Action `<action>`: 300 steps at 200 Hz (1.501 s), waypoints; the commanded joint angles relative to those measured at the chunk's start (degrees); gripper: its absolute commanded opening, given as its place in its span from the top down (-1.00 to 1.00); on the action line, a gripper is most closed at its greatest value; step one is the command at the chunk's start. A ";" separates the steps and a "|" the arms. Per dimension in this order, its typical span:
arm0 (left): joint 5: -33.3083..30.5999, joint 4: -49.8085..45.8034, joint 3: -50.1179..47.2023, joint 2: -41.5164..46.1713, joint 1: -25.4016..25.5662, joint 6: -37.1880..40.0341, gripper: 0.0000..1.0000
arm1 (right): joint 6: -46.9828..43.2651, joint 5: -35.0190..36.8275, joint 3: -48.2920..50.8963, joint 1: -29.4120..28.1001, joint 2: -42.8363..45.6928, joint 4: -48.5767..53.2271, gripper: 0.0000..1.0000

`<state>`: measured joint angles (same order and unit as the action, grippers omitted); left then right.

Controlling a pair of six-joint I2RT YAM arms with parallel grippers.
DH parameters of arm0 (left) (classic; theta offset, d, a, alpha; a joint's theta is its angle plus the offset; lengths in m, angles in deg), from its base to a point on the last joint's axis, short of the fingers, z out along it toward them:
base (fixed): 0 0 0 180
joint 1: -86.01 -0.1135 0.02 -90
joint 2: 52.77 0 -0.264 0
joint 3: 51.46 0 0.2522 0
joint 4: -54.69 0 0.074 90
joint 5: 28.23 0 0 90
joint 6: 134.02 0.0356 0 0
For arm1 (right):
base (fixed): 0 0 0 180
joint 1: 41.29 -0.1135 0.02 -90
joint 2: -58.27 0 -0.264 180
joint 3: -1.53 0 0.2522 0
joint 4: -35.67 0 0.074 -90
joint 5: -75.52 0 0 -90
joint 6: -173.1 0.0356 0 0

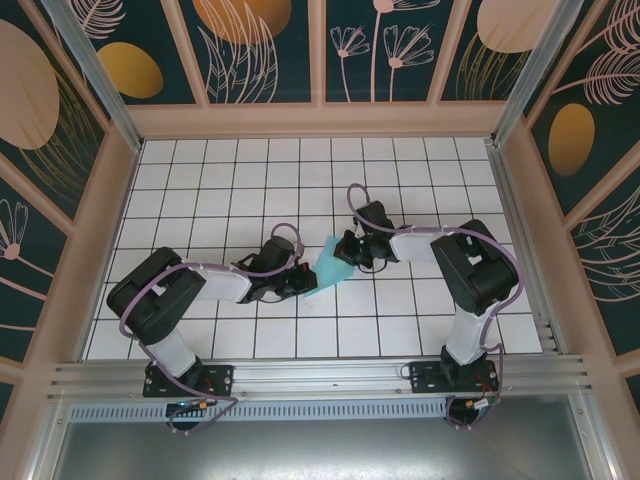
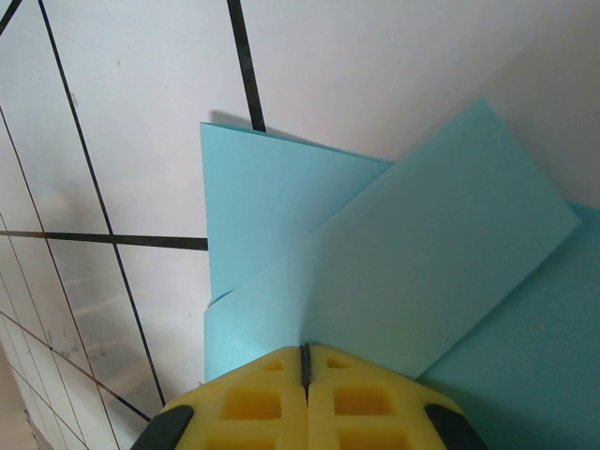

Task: Fold a paper plane with a square sheet of paper (pick it up from the middle)
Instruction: Fourth fold the wing at the center of the table.

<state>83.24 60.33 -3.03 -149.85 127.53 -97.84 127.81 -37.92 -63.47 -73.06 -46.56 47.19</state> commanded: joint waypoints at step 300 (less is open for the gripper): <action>1.64 -5.60 -0.37 4.24 -0.12 1.15 0.85 | -4.03 2.94 4.84 -5.58 -3.01 2.92 0.96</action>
<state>83.31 55.56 -2.26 -144.76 127.58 -95.74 123.20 -40.48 -61.29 -79.23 -45.91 44.68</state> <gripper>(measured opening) 0.073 0.046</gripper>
